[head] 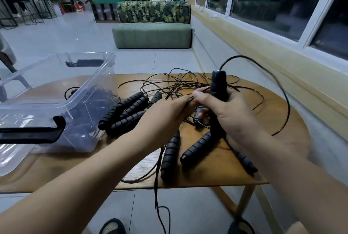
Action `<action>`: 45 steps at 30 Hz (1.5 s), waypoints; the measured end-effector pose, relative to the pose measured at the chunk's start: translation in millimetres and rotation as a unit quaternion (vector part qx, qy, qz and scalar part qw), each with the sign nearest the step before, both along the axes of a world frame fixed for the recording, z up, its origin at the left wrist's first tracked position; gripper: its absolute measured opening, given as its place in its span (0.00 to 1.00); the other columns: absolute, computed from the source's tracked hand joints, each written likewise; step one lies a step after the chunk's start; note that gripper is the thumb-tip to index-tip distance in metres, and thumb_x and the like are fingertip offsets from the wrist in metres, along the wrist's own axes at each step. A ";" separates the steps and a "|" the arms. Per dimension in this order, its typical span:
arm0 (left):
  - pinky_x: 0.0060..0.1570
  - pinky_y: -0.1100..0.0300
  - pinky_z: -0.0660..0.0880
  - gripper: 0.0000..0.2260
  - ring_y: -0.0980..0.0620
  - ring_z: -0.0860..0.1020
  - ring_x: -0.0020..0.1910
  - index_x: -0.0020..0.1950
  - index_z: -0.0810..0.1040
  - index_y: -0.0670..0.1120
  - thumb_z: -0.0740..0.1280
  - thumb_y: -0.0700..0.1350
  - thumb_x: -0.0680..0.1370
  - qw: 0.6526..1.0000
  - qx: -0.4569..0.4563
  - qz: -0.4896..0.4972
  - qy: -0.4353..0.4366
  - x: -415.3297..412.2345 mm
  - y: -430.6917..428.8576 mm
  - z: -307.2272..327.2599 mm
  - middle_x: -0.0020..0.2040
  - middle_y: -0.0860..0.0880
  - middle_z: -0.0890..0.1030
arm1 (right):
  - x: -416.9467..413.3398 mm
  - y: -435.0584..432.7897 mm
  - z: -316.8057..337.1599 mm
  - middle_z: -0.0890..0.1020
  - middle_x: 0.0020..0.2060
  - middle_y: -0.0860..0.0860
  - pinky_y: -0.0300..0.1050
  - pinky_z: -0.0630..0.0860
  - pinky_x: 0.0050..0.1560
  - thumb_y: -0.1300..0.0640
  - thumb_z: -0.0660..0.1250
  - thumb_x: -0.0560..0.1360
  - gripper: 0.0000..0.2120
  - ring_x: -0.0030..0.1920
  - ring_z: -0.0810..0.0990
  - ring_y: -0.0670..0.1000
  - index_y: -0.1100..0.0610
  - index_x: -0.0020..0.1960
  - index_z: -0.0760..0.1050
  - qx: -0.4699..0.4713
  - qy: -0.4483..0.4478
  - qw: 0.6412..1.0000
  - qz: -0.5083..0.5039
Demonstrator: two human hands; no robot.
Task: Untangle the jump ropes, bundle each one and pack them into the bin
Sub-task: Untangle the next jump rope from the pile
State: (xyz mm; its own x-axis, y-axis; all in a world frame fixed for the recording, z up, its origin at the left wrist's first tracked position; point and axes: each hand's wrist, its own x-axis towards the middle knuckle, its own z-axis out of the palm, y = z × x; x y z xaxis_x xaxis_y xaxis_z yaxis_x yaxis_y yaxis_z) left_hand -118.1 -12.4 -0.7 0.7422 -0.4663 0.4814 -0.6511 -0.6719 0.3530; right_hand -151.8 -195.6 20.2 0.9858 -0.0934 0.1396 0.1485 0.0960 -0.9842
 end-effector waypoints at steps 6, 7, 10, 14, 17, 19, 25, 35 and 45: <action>0.35 0.50 0.72 0.05 0.53 0.73 0.31 0.54 0.76 0.50 0.63 0.50 0.86 1.000 -0.001 -0.007 0.017 -2.8 2.8 0.6 0.32 0.54 0.76 | 0.1 -5.3 6.3 0.88 0.42 0.60 0.46 0.75 0.32 0.60 0.75 0.80 0.04 0.34 0.81 0.54 0.61 0.51 0.83 -0.018 -0.037 0.999 -0.023; 0.37 0.49 0.74 0.05 0.54 0.75 0.33 0.53 0.77 0.51 0.64 0.49 0.86 1.000 -0.004 -0.007 0.022 -1.0 5.1 -0.1 0.33 0.53 0.78 | -0.1 -9.5 10.3 0.88 0.43 0.60 0.45 0.76 0.33 0.60 0.76 0.79 0.04 0.35 0.81 0.54 0.60 0.51 0.83 -0.010 -0.044 0.998 -0.036; 0.41 0.49 0.76 0.07 0.56 0.78 0.37 0.50 0.77 0.51 0.64 0.51 0.86 1.000 -0.017 -0.014 0.021 4.5 10.6 -2.9 0.36 0.56 0.81 | -0.9 -25.8 21.6 0.88 0.43 0.58 0.43 0.77 0.36 0.59 0.76 0.79 0.07 0.35 0.81 0.52 0.62 0.53 0.83 0.010 -0.072 0.994 -0.086; 0.51 0.51 0.74 0.13 0.51 0.78 0.47 0.47 0.78 0.48 0.63 0.54 0.86 0.999 -0.009 -0.012 -0.051 11.3 13.2 -4.9 0.44 0.56 0.80 | -3.3 -41.8 31.3 0.88 0.41 0.55 0.43 0.76 0.36 0.59 0.75 0.80 0.03 0.35 0.81 0.51 0.58 0.50 0.84 0.021 -0.109 0.987 -0.118; 0.68 0.53 0.63 0.17 0.54 0.73 0.67 0.50 0.84 0.54 0.58 0.59 0.86 0.999 0.011 0.013 -0.046 11.3 12.1 -4.0 0.56 0.59 0.82 | -4.3 -48.5 33.6 0.88 0.41 0.54 0.45 0.75 0.36 0.57 0.76 0.80 0.06 0.35 0.81 0.50 0.60 0.52 0.84 0.022 -0.117 0.983 -0.139; 0.72 0.54 0.58 0.18 0.55 0.70 0.72 0.49 0.84 0.55 0.57 0.59 0.86 0.999 0.025 0.017 -0.031 9.6 10.9 -3.0 0.60 0.61 0.81 | -3.8 -49.6 34.3 0.88 0.42 0.53 0.45 0.75 0.37 0.55 0.76 0.80 0.10 0.35 0.81 0.49 0.62 0.55 0.83 0.029 -0.114 0.981 -0.155; 0.69 0.46 0.67 0.19 0.50 0.76 0.65 0.52 0.82 0.52 0.54 0.56 0.86 1.000 0.011 -0.018 -0.015 1.2 0.9 2.7 0.57 0.58 0.82 | -7.9 -24.0 26.1 0.88 0.41 0.56 0.43 0.77 0.36 0.57 0.76 0.79 0.06 0.33 0.80 0.51 0.59 0.52 0.84 0.011 -0.083 0.995 -0.046; 0.51 0.49 0.71 0.14 0.54 0.71 0.46 0.44 0.72 0.56 0.55 0.54 0.87 0.999 -0.001 -0.046 -0.013 3.6 2.4 2.9 0.43 0.58 0.74 | -10.0 -7.2 12.0 0.88 0.41 0.58 0.47 0.78 0.36 0.57 0.76 0.80 0.07 0.36 0.84 0.57 0.61 0.50 0.84 -0.116 -0.100 0.988 -0.016; 0.58 0.44 0.75 0.22 0.52 0.78 0.52 0.41 0.79 0.52 0.53 0.58 0.86 0.999 0.020 -0.028 0.042 11.8 22.2 -3.7 0.45 0.55 0.82 | 2.8 -60.6 35.7 0.86 0.36 0.50 0.39 0.73 0.30 0.55 0.76 0.79 0.14 0.30 0.79 0.47 0.64 0.58 0.81 0.076 -0.061 0.982 -0.164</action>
